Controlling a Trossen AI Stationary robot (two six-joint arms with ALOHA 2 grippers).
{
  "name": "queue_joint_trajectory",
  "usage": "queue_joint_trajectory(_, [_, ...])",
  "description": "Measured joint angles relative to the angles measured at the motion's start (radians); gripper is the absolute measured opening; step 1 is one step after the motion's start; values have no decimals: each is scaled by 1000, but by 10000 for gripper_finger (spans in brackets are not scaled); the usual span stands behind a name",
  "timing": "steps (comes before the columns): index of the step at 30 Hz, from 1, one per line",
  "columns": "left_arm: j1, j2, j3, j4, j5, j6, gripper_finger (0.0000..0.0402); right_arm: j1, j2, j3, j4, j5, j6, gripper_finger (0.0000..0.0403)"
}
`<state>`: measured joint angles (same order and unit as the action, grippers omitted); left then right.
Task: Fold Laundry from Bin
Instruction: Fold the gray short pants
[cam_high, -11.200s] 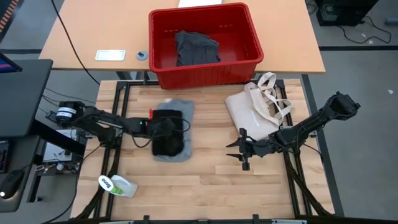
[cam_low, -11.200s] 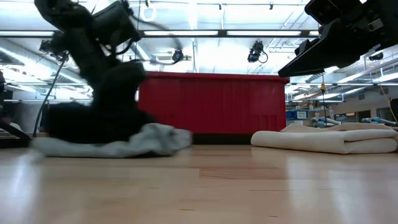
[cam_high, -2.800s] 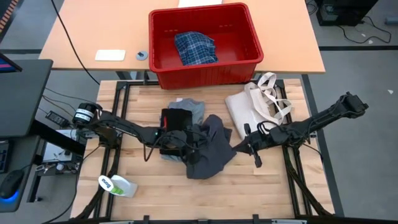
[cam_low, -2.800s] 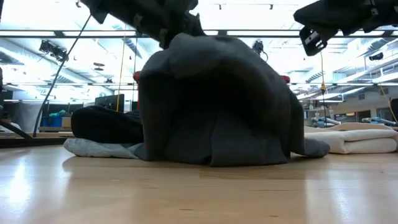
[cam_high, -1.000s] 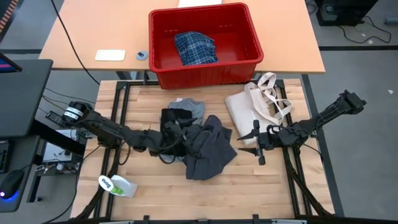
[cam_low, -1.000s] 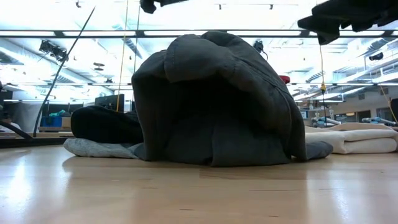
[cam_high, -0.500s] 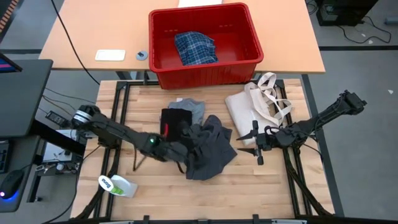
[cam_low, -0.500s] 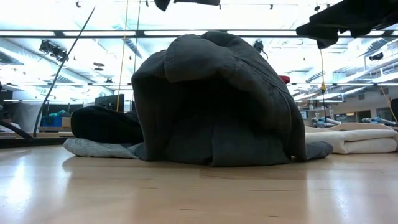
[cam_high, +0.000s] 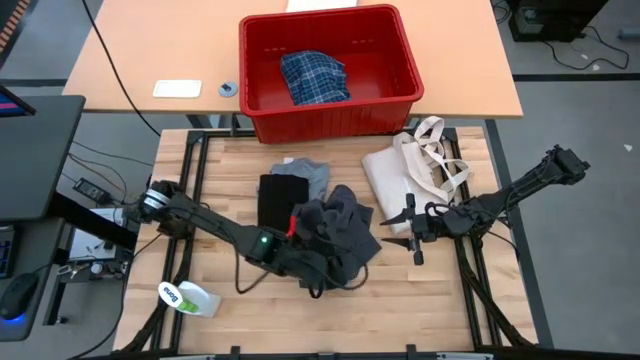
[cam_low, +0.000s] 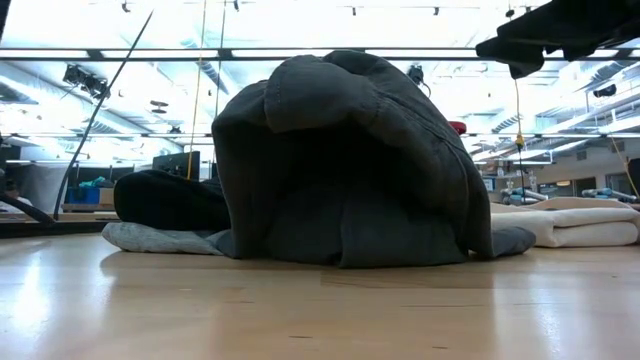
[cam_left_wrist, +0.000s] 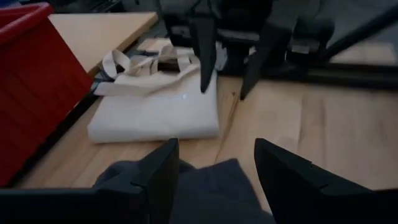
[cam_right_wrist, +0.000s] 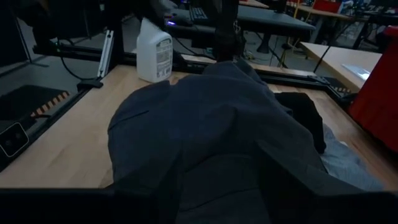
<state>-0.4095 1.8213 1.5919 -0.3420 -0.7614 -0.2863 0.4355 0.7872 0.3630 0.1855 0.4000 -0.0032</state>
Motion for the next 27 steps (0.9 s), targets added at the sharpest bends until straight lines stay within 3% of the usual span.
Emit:
queue_joint_trajectory(7, [4,92,88,-114,29,49,212,0,0,0,-1,0,3,194])
queue_joint_trajectory(13, [-2,96,89,-82,173,55,212,0,0,0,-3,-1,2,194])
queue_joint_trajectory(19, [-19,96,89,71,400,94,212,0,0,0,-3,10,0,194])
queue_joint_trajectory(27, [-32,130,90,76,416,38,212,0,0,0,-8,124,0,194])
